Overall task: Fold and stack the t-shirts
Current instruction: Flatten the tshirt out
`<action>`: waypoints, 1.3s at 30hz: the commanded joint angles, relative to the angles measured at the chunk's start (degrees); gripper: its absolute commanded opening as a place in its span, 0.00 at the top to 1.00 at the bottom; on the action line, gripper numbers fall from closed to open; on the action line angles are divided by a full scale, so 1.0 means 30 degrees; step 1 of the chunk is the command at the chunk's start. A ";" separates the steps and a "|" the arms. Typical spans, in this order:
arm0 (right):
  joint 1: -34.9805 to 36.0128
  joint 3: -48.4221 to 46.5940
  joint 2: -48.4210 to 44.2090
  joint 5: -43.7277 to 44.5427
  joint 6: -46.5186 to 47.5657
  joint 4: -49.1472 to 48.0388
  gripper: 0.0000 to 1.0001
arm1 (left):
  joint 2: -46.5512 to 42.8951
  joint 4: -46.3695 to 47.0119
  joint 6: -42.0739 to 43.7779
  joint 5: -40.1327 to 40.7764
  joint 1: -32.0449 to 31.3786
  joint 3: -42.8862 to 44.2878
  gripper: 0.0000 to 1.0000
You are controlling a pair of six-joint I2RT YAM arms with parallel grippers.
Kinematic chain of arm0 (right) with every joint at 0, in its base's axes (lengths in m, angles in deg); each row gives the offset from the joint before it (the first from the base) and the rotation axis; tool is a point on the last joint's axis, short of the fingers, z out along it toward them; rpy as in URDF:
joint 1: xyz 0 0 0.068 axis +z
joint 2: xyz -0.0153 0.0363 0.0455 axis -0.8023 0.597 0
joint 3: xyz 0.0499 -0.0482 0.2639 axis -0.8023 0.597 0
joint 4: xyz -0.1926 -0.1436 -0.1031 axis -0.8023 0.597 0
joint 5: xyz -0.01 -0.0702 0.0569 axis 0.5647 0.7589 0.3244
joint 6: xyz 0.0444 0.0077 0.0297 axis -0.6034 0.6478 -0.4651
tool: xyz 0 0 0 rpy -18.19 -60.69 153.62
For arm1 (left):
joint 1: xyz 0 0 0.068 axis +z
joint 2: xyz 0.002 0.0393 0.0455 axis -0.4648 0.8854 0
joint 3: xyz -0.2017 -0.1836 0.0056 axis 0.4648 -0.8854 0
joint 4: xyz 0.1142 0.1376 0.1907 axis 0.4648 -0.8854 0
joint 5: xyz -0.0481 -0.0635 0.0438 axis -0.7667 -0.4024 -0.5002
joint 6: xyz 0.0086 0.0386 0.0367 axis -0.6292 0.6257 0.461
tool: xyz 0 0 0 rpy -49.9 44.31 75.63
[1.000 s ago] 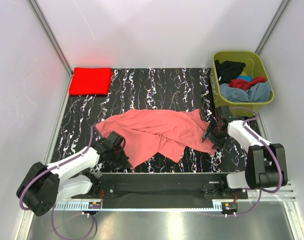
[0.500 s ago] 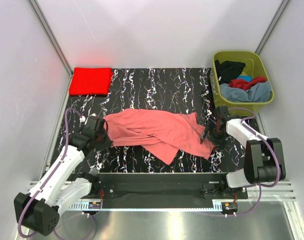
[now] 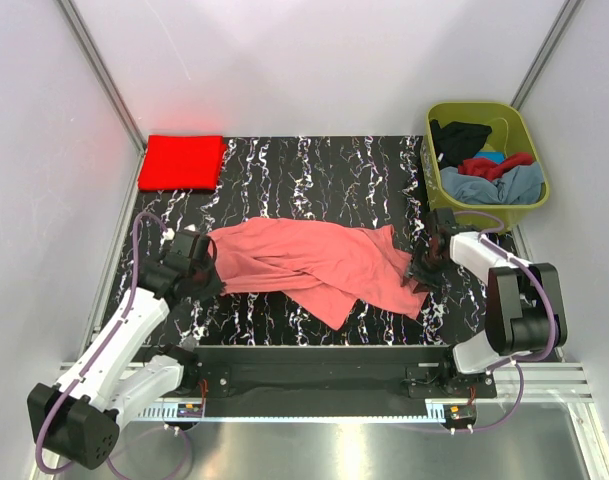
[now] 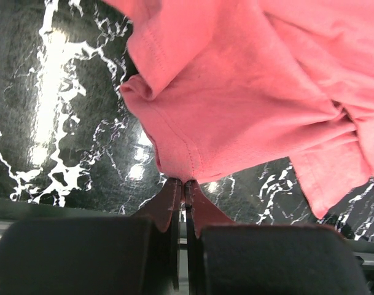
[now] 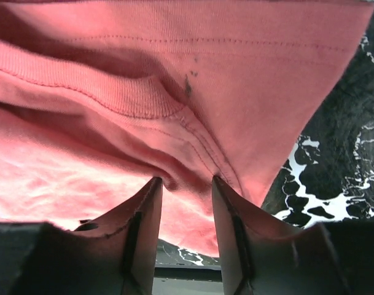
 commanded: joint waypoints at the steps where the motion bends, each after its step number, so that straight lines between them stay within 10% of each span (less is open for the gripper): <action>1: 0.0027 -0.0724 0.0055 -0.0194 0.0589 -0.0604 0.52 | -0.0242 0.0352 0.0360 -0.0112 0.0115 0.1171 1.00; 6: -0.0002 -0.0899 0.0403 0.0042 0.1147 -0.0751 0.45 | -0.0330 0.0323 0.0185 -0.0521 0.0115 0.1054 1.00; 12: 0.0027 -0.1191 0.0294 -0.0164 0.0914 -0.0694 1.00 | -0.0885 0.0207 0.0243 -0.0494 0.0115 0.1375 1.00; 30: 0.0115 -1.1793 -1.1541 -0.6686 -0.2865 0.7189 1.00 | -0.2994 -0.3836 0.2468 0.5480 0.0320 1.1976 1.00; 39: 0.0115 -1.3500 -1.0325 -0.5068 -0.5178 0.7218 1.00 | -0.3758 -0.3866 0.3056 0.7331 0.0320 1.2161 1.00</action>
